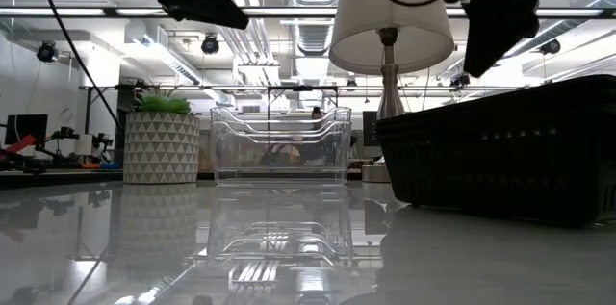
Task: Stack baskets by color
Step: Stack the right transparent bin on the left transparent bins
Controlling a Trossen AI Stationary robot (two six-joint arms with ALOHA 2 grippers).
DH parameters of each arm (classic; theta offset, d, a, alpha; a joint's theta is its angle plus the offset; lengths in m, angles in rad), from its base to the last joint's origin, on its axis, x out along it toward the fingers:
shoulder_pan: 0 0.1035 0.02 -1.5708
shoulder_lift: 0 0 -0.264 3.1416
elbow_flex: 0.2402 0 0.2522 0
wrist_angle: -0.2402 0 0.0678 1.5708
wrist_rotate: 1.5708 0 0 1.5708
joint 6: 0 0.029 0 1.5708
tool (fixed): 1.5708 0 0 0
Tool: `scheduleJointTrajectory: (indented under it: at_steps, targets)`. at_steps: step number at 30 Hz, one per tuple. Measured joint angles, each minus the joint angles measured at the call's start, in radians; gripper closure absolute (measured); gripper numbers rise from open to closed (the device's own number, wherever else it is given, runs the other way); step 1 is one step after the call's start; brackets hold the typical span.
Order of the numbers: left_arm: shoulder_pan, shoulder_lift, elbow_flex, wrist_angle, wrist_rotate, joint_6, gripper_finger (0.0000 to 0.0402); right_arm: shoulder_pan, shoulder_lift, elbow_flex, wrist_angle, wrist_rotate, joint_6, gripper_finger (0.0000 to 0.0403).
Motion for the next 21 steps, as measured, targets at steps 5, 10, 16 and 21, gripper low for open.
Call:
scheduleJointTrajectory:
  at_steps: [5,10,16,21]
  targets:
    - [0.013,-0.009,-0.001,0.001,-0.070,0.069,0.0337,-0.125,0.000,0.032,-0.120,-0.083,-0.201,0.0229]
    - [0.013,-0.011,-0.002,-0.002,-0.070,0.096,0.0337,-0.166,-0.007,0.033,-0.231,-0.322,-0.570,0.0210]
    - [0.013,-0.014,-0.005,-0.003,-0.071,0.151,0.0337,-0.167,-0.010,0.033,-0.255,-0.397,-0.459,0.0207]
    - [0.015,-0.016,-0.005,-0.002,-0.071,0.202,0.0337,-0.143,-0.015,0.006,-0.288,-0.380,-0.472,0.0207]
